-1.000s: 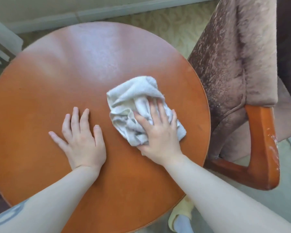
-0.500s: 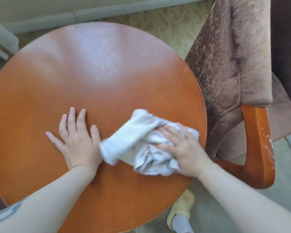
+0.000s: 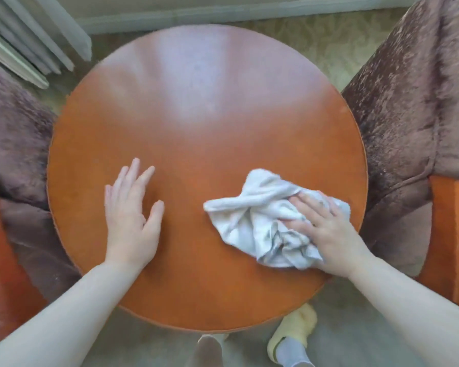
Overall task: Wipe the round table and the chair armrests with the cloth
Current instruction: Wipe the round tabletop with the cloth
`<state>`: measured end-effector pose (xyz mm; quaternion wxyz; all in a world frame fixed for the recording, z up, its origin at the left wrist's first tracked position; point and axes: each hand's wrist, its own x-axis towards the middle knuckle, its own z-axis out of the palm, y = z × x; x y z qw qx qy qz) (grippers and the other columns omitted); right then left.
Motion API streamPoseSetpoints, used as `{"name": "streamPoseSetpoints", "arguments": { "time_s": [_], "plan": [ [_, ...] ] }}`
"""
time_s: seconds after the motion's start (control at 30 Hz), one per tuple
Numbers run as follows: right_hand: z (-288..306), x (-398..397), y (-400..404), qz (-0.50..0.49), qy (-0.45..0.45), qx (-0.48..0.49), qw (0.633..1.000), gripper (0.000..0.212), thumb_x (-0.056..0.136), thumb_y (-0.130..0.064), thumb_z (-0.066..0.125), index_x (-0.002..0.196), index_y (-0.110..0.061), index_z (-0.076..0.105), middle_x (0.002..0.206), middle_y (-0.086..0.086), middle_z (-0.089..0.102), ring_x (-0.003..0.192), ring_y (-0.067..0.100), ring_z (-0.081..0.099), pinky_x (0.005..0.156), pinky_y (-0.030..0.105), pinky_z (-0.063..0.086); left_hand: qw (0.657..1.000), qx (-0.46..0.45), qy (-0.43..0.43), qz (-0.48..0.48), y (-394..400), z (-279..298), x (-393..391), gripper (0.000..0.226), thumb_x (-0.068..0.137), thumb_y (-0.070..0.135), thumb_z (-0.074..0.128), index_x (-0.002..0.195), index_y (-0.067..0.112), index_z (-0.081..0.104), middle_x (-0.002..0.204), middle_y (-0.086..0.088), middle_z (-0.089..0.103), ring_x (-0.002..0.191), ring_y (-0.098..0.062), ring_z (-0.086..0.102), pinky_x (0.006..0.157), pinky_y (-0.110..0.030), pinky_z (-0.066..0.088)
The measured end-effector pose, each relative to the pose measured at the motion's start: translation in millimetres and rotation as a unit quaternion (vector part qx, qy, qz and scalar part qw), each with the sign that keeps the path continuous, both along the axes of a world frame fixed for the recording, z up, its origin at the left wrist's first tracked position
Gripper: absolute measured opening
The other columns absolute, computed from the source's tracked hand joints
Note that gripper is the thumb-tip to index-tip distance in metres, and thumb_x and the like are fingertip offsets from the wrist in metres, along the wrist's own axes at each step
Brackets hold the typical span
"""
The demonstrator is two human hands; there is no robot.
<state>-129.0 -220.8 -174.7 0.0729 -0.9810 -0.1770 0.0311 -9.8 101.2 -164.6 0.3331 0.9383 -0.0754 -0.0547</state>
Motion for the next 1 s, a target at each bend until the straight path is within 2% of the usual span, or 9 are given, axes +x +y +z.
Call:
{"name": "streamPoseSetpoints", "arguments": {
  "time_s": [0.13, 0.27, 0.37, 0.43, 0.57, 0.7, 0.8, 0.9, 1.0],
  "plan": [
    [-8.1, 25.9, 134.5, -0.533, -0.005, 0.049, 0.845, 0.075, 0.064, -0.036, 0.076, 0.128, -0.021, 0.039, 0.150, 0.021, 0.036, 0.140, 0.039, 0.029, 0.105, 0.067, 0.026, 0.990, 0.057, 0.043, 0.119, 25.3, -6.8, -28.3, 0.057, 0.090, 0.035, 0.037, 0.146, 0.024, 0.030, 0.159, 0.002, 0.016, 0.147, -0.014, 0.004, 0.119, -0.045, -0.002],
    [-11.6, -13.2, 217.4, -0.093, 0.006, 0.034, 0.995, 0.065, 0.062, -0.040, 0.062, 0.125, -0.027, 0.052, 0.151, 0.014, 0.034, 0.139, 0.034, 0.029, 0.108, 0.061, 0.022, 0.986, -0.036, 0.055, 0.153, 39.8, -8.2, -47.9, 0.063, 0.091, 0.045, 0.027, 0.149, 0.019, 0.026, 0.155, 0.013, 0.011, 0.143, 0.002, -0.002, 0.119, -0.033, -0.003],
    [-10.7, -25.9, 147.2, 0.051, -0.016, 0.044, 0.998, 0.046, 0.072, -0.031, 0.055, 0.118, -0.030, 0.055, 0.142, 0.010, 0.051, 0.135, 0.027, 0.035, 0.103, 0.057, 0.032, 0.983, -0.068, 0.062, 0.160, 51.6, -6.7, -58.7, 0.061, 0.092, 0.046, 0.026, 0.147, 0.018, 0.029, 0.152, 0.016, 0.011, 0.141, 0.005, -0.002, 0.119, -0.033, 0.001],
    [-9.6, -19.1, 119.2, -0.133, -0.022, 0.044, 0.990, 0.052, 0.070, -0.030, 0.061, 0.120, -0.025, 0.049, 0.140, 0.016, 0.052, 0.135, 0.030, 0.034, 0.102, 0.060, 0.034, 0.987, -0.043, 0.056, 0.147, 51.9, -7.2, -65.2, 0.057, 0.095, 0.042, 0.025, 0.147, 0.019, 0.028, 0.154, 0.013, 0.012, 0.142, 0.003, -0.003, 0.119, -0.032, -0.001],
    [-8.5, 13.5, 210.0, -0.558, 0.006, 0.068, 0.827, 0.076, 0.059, -0.032, 0.081, 0.126, -0.018, 0.048, 0.150, 0.021, 0.036, 0.140, 0.036, 0.029, 0.106, 0.062, 0.024, 0.982, 0.006, 0.052, 0.183, 35.4, -10.3, -70.0, 0.059, 0.094, 0.042, 0.021, 0.148, 0.019, 0.028, 0.160, 0.002, 0.012, 0.146, -0.006, -0.002, 0.117, -0.030, -0.007],
    [-17.4, -44.3, 195.3, -0.113, 0.000, 0.071, 0.991, 0.066, 0.072, -0.036, 0.058, 0.136, -0.032, 0.043, 0.155, 0.011, 0.030, 0.145, 0.028, 0.024, 0.110, 0.057, 0.024, 0.979, 0.040, 0.058, 0.192, 27.8, -9.9, -65.9, 0.063, 0.089, 0.034, 0.028, 0.148, 0.014, 0.027, 0.160, -0.003, 0.011, 0.147, -0.016, -0.001, 0.117, -0.036, -0.007],
    [-8.2, -52.7, 78.2, 0.021, 0.024, 0.053, 0.998, 0.049, 0.078, -0.032, 0.052, 0.127, -0.031, 0.048, 0.154, 0.006, 0.032, 0.144, 0.023, 0.025, 0.105, 0.055, 0.031, 0.990, 0.100, 0.039, 0.097, 21.0, -7.9, -62.8, 0.070, 0.085, 0.044, 0.035, 0.150, 0.020, 0.022, 0.160, -0.001, 0.008, 0.147, -0.016, -0.005, 0.117, -0.037, -0.010],
    [-5.3, 3.0, 5.9, -0.273, -0.008, 0.022, 0.962, 0.056, 0.076, -0.032, 0.057, 0.128, -0.015, 0.044, 0.147, 0.015, 0.037, 0.137, 0.034, 0.030, 0.105, 0.059, 0.031, 0.994, 0.100, 0.017, 0.050, 1.2, -9.8, -49.2, 0.066, 0.090, 0.054, 0.028, 0.150, 0.027, 0.019, 0.161, 0.003, 0.007, 0.147, -0.013, -0.006, 0.118, -0.037, -0.010],
    [-13.1, 91.4, 28.5, -0.634, -0.046, 0.044, 0.771, 0.062, 0.082, -0.039, 0.059, 0.136, -0.015, 0.041, 0.155, 0.013, 0.029, 0.144, 0.029, 0.020, 0.112, 0.051, 0.015, 0.989, 0.111, 0.013, 0.094, -20.4, -14.4, -20.4, 0.064, 0.091, 0.048, 0.029, 0.150, 0.025, 0.019, 0.161, 0.001, 0.005, 0.148, -0.018, -0.005, 0.117, -0.040, -0.009]
  ]
}}
